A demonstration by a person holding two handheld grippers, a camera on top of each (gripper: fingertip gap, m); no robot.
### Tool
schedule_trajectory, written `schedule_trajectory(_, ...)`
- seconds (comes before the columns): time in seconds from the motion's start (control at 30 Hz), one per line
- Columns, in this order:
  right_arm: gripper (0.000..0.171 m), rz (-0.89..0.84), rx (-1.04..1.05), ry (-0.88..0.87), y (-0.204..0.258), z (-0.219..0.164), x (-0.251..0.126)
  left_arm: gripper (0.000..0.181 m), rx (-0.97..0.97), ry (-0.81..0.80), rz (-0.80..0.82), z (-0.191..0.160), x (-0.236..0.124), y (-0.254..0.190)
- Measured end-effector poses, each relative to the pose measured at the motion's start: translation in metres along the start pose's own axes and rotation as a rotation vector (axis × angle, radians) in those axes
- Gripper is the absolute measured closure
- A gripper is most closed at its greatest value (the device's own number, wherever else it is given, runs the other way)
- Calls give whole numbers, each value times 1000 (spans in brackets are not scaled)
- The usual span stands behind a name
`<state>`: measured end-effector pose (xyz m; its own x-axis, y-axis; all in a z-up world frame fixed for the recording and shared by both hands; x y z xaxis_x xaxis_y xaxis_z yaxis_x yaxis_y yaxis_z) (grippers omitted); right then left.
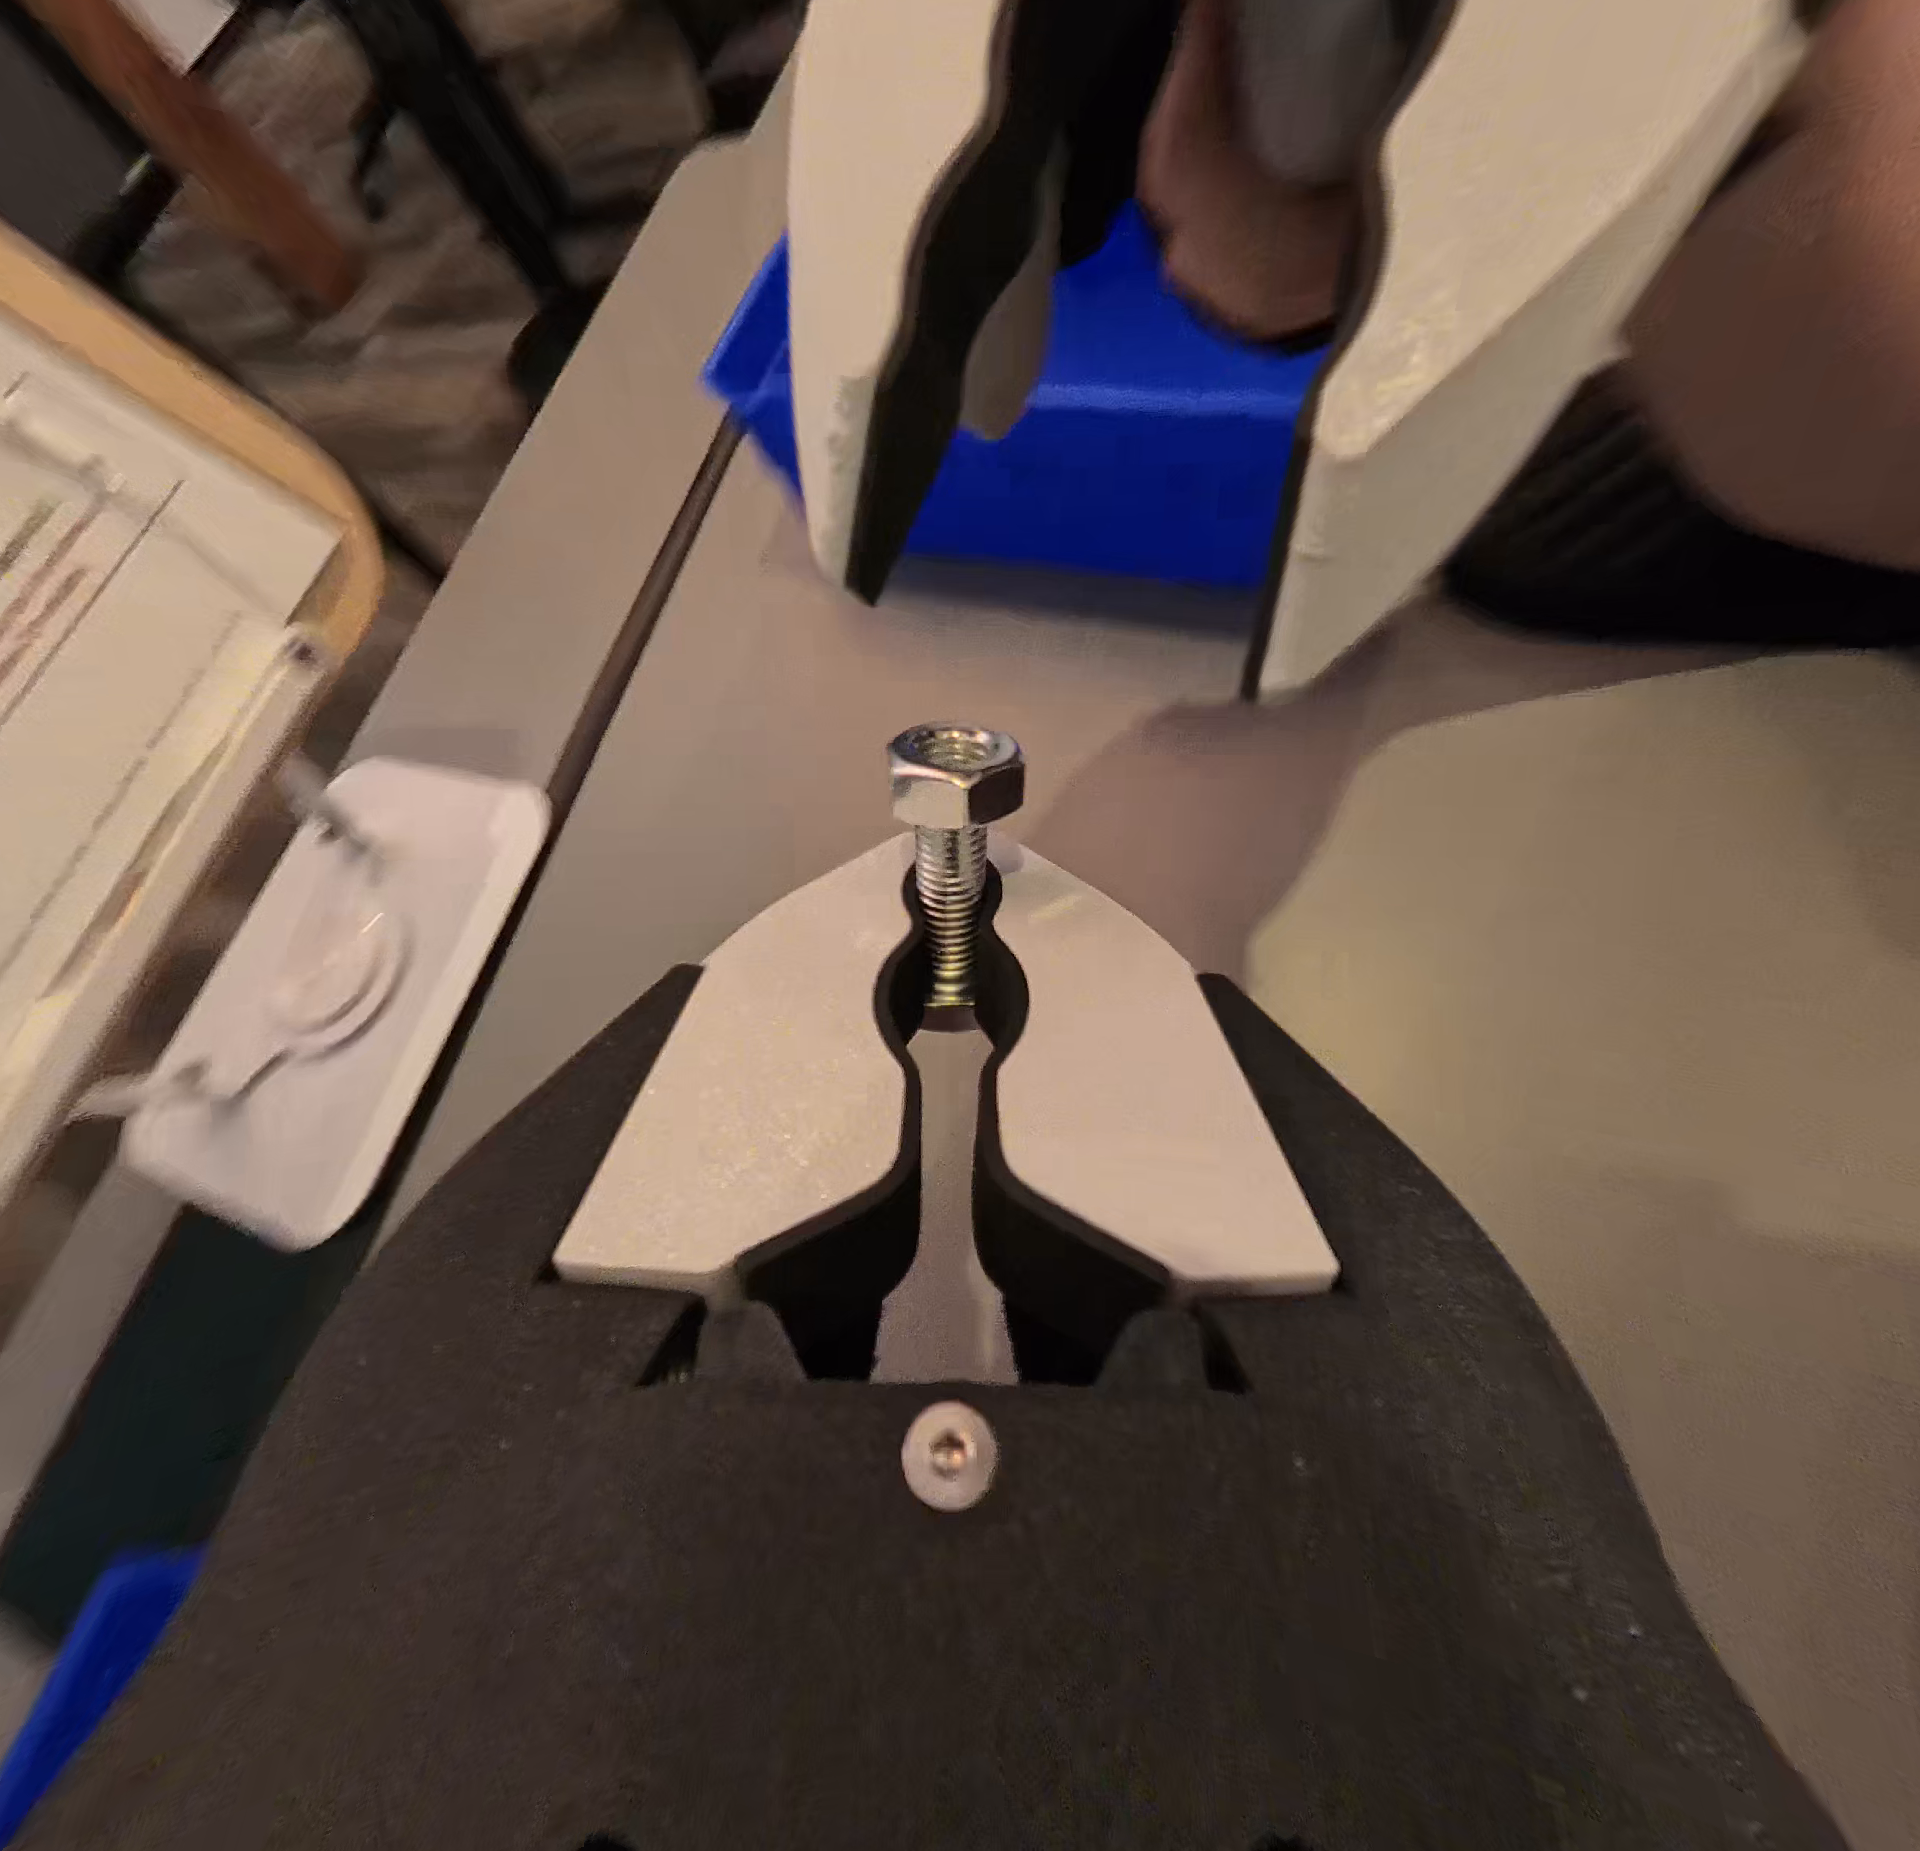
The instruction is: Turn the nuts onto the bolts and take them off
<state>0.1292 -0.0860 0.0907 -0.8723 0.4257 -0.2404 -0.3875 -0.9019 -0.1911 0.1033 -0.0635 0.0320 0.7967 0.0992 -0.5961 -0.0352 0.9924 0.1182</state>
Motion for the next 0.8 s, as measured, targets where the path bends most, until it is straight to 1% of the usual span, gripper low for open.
schedule_trajectory(0.1, 128, 31, -100, -131, 3, 12, -16, 178, 43, -180, -204, 21, -7, -24)
schedule_trajectory(0.17, 132, 133, -75, -201, 15, 20, -25, 178, 82, -253, -292, 31, -10, -38)
schedule_trajectory(0.23, 133, 197, -51, -229, 22, 23, -27, 178, 102, -295, -314, 37, -13, -44)
schedule_trajectory(0.37, 138, 171, -96, -239, 26, 23, -21, 178, 113, -347, -347, 44, -16, -51)
schedule_trajectory(0.5, 135, 196, -77, -271, 32, 27, -18, 178, 130, -385, -340, 48, -21, -51)
schedule_trajectory(0.67, 133, 161, -50, -326, 29, 33, -15, 178, 134, -439, -330, 53, -27, -50)
schedule_trajectory(0.8, 132, 162, -53, -330, 32, 34, -13, 178, 123, -465, -315, 55, -32, -47)
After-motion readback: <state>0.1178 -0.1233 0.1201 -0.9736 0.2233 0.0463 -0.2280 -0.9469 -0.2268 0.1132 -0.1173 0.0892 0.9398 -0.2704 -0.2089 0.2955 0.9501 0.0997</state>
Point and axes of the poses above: each gripper's, where its closed fingertips meet, x out along the fingers, z out of its top, y = z × x across the jaws, the point moved 2 cm from there along -x, back along the fingers, and after that the axes turned 14 degrees about -z, right-handed, at the moved point
